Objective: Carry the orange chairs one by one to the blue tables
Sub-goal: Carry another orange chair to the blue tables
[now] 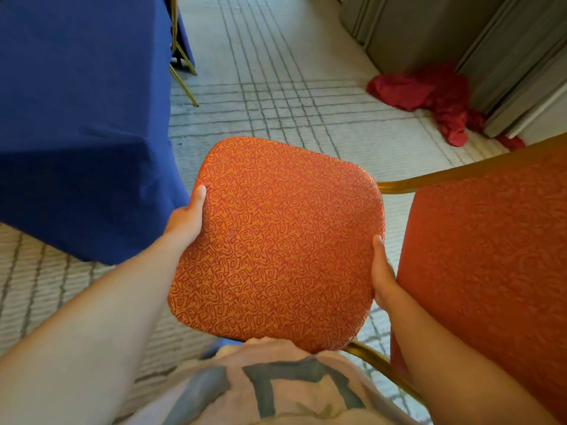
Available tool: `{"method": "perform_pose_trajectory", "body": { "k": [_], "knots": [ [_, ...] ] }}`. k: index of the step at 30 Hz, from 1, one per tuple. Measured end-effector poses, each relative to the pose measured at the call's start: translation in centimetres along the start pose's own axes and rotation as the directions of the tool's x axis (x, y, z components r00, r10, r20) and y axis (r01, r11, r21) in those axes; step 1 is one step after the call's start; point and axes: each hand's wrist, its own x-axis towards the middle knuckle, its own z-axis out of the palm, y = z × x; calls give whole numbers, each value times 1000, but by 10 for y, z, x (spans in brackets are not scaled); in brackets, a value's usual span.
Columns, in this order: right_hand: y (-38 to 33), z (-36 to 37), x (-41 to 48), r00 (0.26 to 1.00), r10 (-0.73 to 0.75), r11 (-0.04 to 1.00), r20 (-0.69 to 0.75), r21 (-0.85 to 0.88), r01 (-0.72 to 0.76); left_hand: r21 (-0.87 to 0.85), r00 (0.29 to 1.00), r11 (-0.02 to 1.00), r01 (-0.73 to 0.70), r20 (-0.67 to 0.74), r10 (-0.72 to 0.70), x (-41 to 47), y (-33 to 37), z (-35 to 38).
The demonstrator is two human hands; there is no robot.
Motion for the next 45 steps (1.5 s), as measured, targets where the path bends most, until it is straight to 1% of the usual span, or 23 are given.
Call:
{"method": "perform_pose_trajectory", "body": {
  "k": [3,5,7,12,16,19,23,26,30,34,36,41,45],
  "knots": [
    [-50,31,34,1000,8,1000,4,24,-8,3,998,999,-51,-34,51,48,50,-17],
    [-81,50,53,1000,-22,999,20,49,21,4,997,998,-61,-43,61,78,77,-26],
    [-107,66,81,1000,-27,999,-2,40,27,2,997,998,-59,-44,59,109,104,-32],
    [-171,105,153,1000,8,1000,10,0,-8,-5,999,1000,-16,-37,15,186,157,-28],
    [-241,138,220,1000,12,1000,24,-21,-12,-6,998,1000,16,-53,-16,253,216,-26],
    [-300,162,275,999,10,998,45,-60,-8,-57,995,996,69,-73,-73,305,264,-27],
    [-354,185,337,998,25,992,61,-121,-17,-130,992,987,100,-58,-108,355,297,-21],
    [-382,208,370,995,65,987,73,-153,-53,-140,991,984,114,-58,-124,388,318,-26],
    [-421,254,411,991,82,987,107,-146,-65,-127,988,983,133,-57,-141,446,348,-40],
    [-461,309,462,990,60,993,125,-111,-46,-165,991,981,104,-66,-117,514,385,-60],
    [-491,339,486,991,37,993,129,-118,-22,-179,992,979,97,-64,-110,550,409,-76],
    [-584,408,540,993,17,989,120,-149,2,-230,988,972,43,-137,-76,629,479,-112],
    [-636,446,574,994,22,993,110,-122,-8,-261,984,964,57,-149,-98,681,519,-127]
  ]
}}
